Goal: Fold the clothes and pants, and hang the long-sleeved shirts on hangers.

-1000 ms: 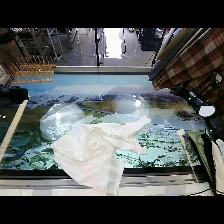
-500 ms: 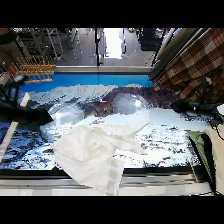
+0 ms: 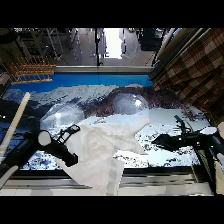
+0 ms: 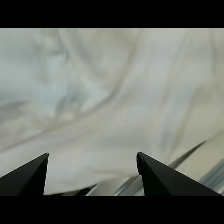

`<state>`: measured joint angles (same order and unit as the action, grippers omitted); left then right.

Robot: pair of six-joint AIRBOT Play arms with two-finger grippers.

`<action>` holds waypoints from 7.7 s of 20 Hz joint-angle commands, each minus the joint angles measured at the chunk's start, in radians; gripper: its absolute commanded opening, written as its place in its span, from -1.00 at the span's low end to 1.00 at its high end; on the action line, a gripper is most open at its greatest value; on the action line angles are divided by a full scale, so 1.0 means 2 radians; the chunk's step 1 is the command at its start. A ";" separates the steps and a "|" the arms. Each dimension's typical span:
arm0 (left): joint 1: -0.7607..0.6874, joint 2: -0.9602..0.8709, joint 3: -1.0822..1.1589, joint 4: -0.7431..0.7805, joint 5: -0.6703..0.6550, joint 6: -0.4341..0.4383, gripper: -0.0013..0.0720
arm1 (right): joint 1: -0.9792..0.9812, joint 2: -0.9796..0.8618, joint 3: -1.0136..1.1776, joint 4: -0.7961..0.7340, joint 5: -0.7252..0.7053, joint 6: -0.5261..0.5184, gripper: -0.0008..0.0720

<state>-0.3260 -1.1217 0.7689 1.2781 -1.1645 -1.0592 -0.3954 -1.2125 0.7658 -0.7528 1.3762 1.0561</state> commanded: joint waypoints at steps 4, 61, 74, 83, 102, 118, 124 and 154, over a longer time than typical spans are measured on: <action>-0.088 -0.034 -0.025 0.105 0.097 -0.009 0.67 | 0.024 -0.082 -0.017 0.036 -0.033 0.003 0.62; 0.317 -0.362 0.496 -0.261 0.039 -0.048 0.61 | 0.125 -0.315 0.455 -0.111 -0.234 0.069 0.37; 0.427 -0.061 -0.032 -0.041 -0.079 -0.063 0.98 | -0.039 -0.093 -0.014 -0.058 0.010 -0.022 0.46; 0.402 -0.099 -0.047 -0.129 0.006 -0.026 0.94 | -0.002 -0.125 -0.014 -0.058 -0.004 -0.020 0.44; 0.528 0.134 0.492 -0.797 -0.174 -0.039 -0.95 | 0.025 0.276 0.522 -0.133 -0.049 0.029 -0.93; 0.393 0.053 0.252 -0.390 -0.097 -0.021 -0.94 | 0.088 0.053 0.449 -0.073 0.027 0.026 -0.93; 0.307 -0.149 0.084 -0.382 0.186 0.040 -0.94 | 0.171 -0.168 0.314 -0.159 -0.253 0.031 -0.93; 0.384 -0.269 0.195 -0.086 -0.285 -0.097 -0.95 | 0.169 -0.229 0.293 -0.235 0.058 0.025 -0.93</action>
<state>0.4522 -1.6627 1.1873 1.0317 -1.7130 -1.2156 -0.0639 -1.6718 1.3819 -1.1809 1.5032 1.1061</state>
